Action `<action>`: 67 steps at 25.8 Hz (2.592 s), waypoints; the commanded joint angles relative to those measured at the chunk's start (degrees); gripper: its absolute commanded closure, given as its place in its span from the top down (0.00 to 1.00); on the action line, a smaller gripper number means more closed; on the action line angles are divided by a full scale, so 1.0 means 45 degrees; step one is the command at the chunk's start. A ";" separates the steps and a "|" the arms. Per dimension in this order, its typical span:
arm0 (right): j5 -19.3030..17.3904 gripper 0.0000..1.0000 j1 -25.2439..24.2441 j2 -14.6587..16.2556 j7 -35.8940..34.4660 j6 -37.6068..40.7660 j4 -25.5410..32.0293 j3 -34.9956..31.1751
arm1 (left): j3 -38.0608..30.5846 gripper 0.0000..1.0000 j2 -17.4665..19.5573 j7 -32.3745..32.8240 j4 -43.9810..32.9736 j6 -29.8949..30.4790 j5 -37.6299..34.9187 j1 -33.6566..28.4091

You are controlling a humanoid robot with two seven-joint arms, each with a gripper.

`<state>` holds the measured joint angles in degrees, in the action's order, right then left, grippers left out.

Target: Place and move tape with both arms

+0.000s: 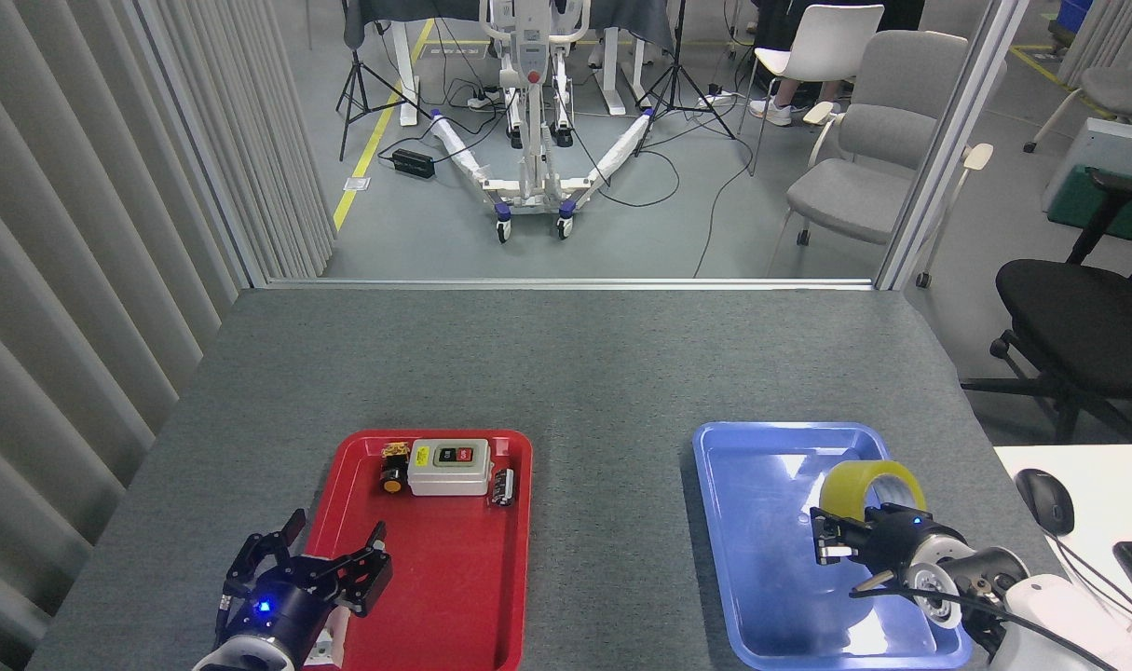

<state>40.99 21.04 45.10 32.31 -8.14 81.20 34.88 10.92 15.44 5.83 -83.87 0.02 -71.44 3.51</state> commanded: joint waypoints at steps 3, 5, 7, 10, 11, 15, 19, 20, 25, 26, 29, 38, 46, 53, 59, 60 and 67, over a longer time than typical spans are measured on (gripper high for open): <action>0.0111 0.47 0.0188 -0.0608 -0.0266 -0.0144 -0.0760 0.0258 | -0.0045 1.00 -0.0247 -0.0066 0.0045 0.0073 -0.0004 0.0001; 0.0130 0.48 0.0188 -0.0764 -0.0306 -0.0144 -0.0916 0.0355 | -0.0084 1.00 -0.0228 -0.0066 0.0064 0.0093 -0.0004 0.0001; 0.0130 0.55 0.0207 -0.0823 -0.0325 -0.0164 -0.0975 0.0336 | -0.0103 1.00 -0.0247 -0.0066 0.0123 0.0112 -0.0003 0.0020; 0.0130 0.65 0.0207 -0.0881 -0.0325 -0.0164 -0.1092 0.0336 | -0.0103 1.00 -0.0247 -0.0066 0.0123 0.0112 0.0016 0.0059; 0.0130 0.65 0.0207 -0.0901 -0.0325 -0.0164 -0.1190 0.0336 | -0.0103 1.00 -0.0247 -0.0066 0.0103 0.0132 0.0016 0.0040; 0.0130 0.71 0.0188 -0.1057 -0.0481 -0.0183 -0.1405 0.0316 | -0.0084 1.00 -0.0247 -0.0066 0.0142 0.0151 0.0016 0.0001; 0.0150 0.72 0.0188 -0.1057 -0.0520 -0.0183 -0.1405 0.0179 | -0.0084 1.00 -0.0247 -0.0066 0.0103 0.0151 0.0016 0.0001; 0.0150 0.73 0.0188 -0.1077 -0.0540 -0.0203 -0.1444 0.0140 | -0.0084 1.00 -0.0247 -0.0066 0.0123 0.0151 0.0016 0.0020; 0.0169 0.87 0.0071 -0.1096 -0.1712 -0.0379 -0.1366 -0.0328 | -0.0103 1.00 -0.0208 -0.0066 0.0220 0.0210 0.0035 0.0098; 0.0169 0.95 -0.0008 -0.1096 -0.2161 -0.0339 -0.1346 -0.0543 | -0.0103 1.00 -0.0228 -0.0066 0.0220 0.0268 0.0035 0.0098; 0.0208 1.00 -0.0535 -0.1096 -0.3489 0.0012 -0.1346 -0.0719 | -0.0103 1.00 -0.0247 -0.0066 0.0240 0.0327 0.0035 0.0118; 0.0345 1.00 -0.2703 -0.1233 -0.8138 0.3977 -0.0877 -0.3942 | -0.0103 1.00 -0.0228 -0.0066 0.0064 0.0327 0.0035 0.0118; 0.2044 0.99 -0.5613 -0.2463 -0.9993 0.7121 0.0314 -0.7301 | -0.0475 1.00 -0.0267 -0.1198 0.0005 0.0307 0.0035 -0.0019; 0.5111 0.99 -0.7078 -0.4045 -0.9622 0.1047 0.2638 -0.7262 | -0.0885 1.00 -0.0286 -0.2194 -0.0053 0.0307 0.0192 -0.0488; 0.6048 0.98 -0.7644 -0.4495 -0.8763 -0.0281 0.3048 -0.7008 | -0.1510 1.00 -0.0501 -0.2448 -0.0405 0.0327 0.0445 -0.0761; 0.6048 0.98 -0.7644 -0.4475 -0.8743 -0.0300 0.3048 -0.7008 | -0.1510 1.00 -0.0501 -0.2429 -0.0483 0.0346 0.0504 -0.0761; 0.5931 1.00 -0.7390 -0.4553 -0.8665 -0.0300 0.2834 -0.7125 | -0.2623 1.00 -0.0286 -0.2273 -0.1108 0.2339 0.2614 -0.0898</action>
<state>67.96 -12.59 24.84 -6.94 -9.28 94.50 2.95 1.35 13.82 -4.62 -88.06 5.81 -63.24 0.14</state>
